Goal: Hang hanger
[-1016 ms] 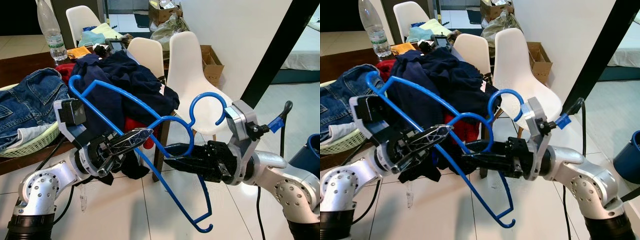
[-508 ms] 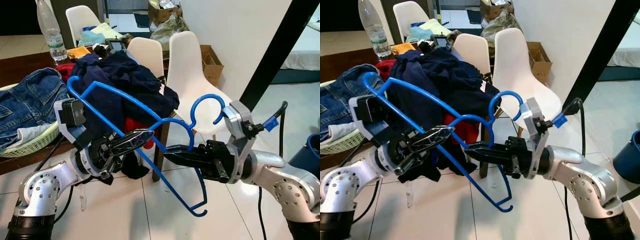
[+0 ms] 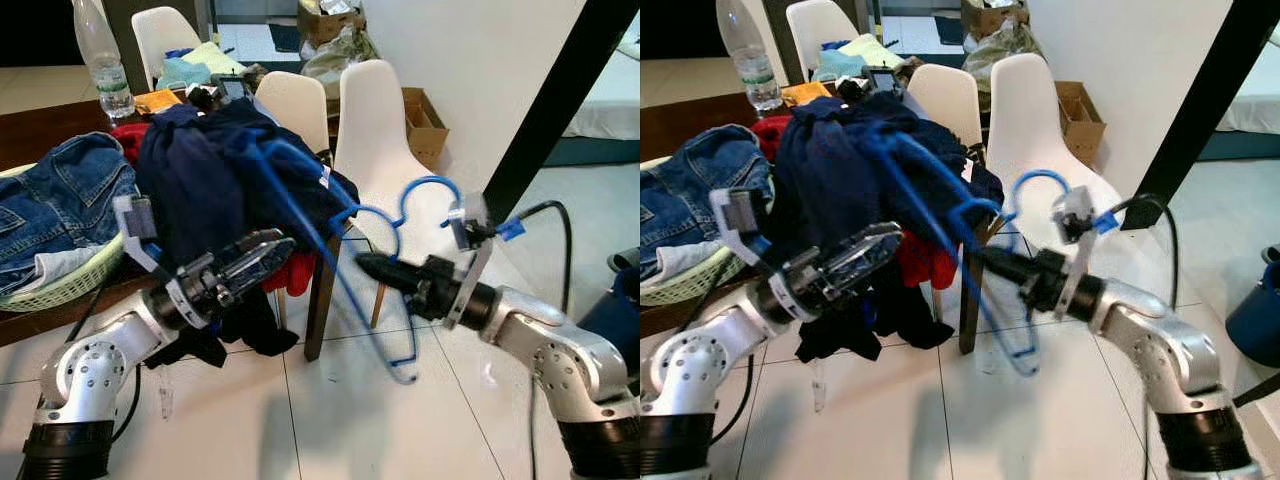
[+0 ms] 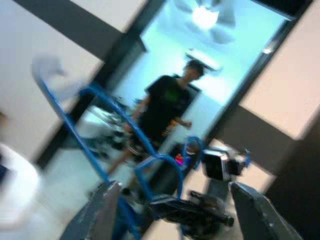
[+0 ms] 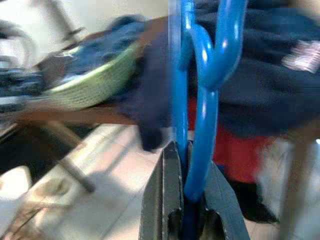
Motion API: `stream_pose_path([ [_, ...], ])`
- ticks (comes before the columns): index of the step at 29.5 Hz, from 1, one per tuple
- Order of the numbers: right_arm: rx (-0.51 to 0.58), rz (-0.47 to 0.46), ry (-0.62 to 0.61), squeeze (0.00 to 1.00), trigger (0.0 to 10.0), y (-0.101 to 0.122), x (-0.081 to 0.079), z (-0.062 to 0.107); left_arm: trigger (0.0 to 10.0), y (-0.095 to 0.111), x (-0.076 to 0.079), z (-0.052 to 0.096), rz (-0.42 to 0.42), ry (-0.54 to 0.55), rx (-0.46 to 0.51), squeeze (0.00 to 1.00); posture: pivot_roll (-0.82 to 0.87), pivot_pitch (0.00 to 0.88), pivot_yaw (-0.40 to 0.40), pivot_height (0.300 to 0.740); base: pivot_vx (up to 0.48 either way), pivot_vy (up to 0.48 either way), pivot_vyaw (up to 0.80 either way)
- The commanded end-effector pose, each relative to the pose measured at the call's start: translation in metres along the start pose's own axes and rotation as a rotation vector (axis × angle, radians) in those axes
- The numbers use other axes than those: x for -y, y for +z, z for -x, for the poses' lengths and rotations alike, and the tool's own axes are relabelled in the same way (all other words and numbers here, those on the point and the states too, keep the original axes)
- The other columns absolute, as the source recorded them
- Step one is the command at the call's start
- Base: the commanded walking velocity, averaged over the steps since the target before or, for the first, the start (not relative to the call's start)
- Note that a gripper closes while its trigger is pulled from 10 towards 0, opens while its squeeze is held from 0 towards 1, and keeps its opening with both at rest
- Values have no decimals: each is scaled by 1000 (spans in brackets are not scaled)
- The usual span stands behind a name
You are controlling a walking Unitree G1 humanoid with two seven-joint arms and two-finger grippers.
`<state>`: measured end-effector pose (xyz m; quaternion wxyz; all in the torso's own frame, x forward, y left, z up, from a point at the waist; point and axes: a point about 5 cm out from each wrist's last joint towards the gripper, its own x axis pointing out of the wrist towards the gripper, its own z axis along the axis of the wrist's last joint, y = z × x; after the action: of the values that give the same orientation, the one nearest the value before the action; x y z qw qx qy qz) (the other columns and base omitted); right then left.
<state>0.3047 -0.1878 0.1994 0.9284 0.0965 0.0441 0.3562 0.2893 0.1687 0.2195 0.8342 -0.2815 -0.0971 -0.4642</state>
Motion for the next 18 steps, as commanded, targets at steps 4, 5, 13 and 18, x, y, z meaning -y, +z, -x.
stream_pose_path([
  [4, 73, -3, -335, 0, 0, 4, 38, 13, 10000, 2, -39, 11, -117, 429, 53, 1000, 140, 131, -47, 740, 0, 0, 0],
  [5, 86, -11, -371, 0, 0, 3, 41, 14, 10000, 1, -44, 12, -145, 501, 54, 1000, 141, 131, -48, 740, 0, 0, 0],
  [13, 182, 4, -507, 0, 10000, -3, 47, 18, 10000, 3, -64, 28, -458, 917, -12, 0, 145, 137, -48, 740, 0, 0, 0],
  [18, 257, -32, -540, 0, 10000, -5, 47, 17, 10000, 7, -52, 11, -742, 946, -78, 0, 146, 143, -45, 740, 0, 0, 791],
])
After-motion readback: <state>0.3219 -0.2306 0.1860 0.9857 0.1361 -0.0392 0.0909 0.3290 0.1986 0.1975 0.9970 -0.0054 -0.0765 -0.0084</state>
